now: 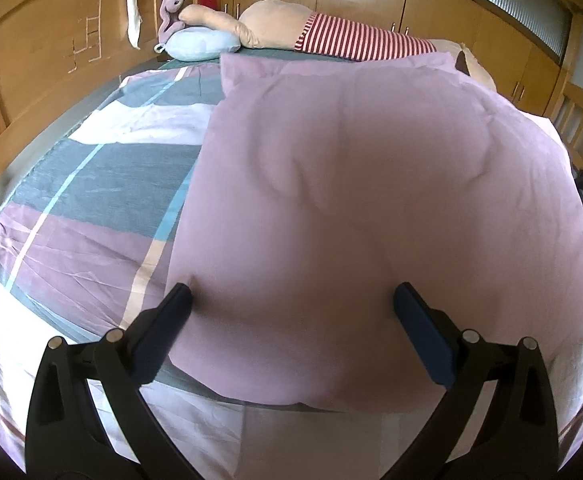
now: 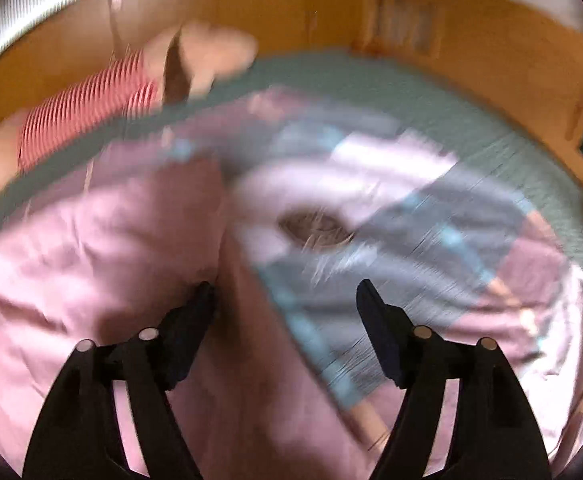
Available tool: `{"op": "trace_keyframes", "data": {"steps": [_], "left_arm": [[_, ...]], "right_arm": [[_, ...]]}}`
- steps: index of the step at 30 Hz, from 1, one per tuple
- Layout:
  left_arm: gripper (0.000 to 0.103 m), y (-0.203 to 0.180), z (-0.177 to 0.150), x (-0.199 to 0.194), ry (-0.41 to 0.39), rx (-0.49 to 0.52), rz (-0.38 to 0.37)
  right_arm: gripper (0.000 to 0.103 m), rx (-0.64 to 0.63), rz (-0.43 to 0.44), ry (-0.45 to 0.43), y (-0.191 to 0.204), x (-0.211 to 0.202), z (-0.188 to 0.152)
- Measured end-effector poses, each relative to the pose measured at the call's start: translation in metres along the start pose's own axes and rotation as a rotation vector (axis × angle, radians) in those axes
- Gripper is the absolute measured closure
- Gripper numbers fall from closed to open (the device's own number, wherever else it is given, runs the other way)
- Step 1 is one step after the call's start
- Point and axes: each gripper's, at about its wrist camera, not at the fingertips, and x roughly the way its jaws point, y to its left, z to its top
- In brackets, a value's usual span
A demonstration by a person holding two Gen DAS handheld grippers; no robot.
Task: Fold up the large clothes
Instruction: 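Release the jacket and pull both tools back from it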
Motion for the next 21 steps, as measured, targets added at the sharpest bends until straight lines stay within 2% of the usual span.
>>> {"op": "trace_keyframes", "data": {"steps": [1, 2, 4, 6, 10, 13, 17, 21], "left_arm": [[0.002, -0.002, 0.001, -0.011, -0.047, -0.005, -0.024], [0.002, -0.004, 0.002, -0.026, -0.113, -0.01, -0.051], [0.002, -0.013, 0.004, -0.051, -0.208, 0.011, -0.066], [0.002, -0.026, 0.002, -0.073, -0.262, 0.061, -0.059], [0.002, -0.042, -0.014, -0.117, -0.362, 0.098, -0.065], [0.002, -0.046, -0.029, -0.144, -0.335, 0.095, -0.088], [0.002, -0.044, -0.044, -0.177, -0.295, 0.054, -0.1], [0.002, -0.046, -0.05, -0.193, -0.294, 0.076, -0.084]], "right_arm": [[0.033, 0.018, 0.035, -0.103, -0.003, -0.032, -0.004], [0.022, 0.008, 0.084, -0.149, -0.002, -0.055, -0.009], [0.005, -0.085, 0.209, -0.153, 0.008, -0.104, -0.029], [0.005, -0.163, 0.291, -0.138, 0.015, -0.145, -0.053], [0.001, -0.188, 0.434, -0.129, 0.007, -0.224, -0.099], [0.001, -0.204, 0.442, -0.077, 0.003, -0.25, -0.117], [0.001, -0.259, 0.329, -0.048, 0.005, -0.276, -0.134], [0.001, -0.328, 0.312, -0.012, 0.012, -0.29, -0.142]]}}
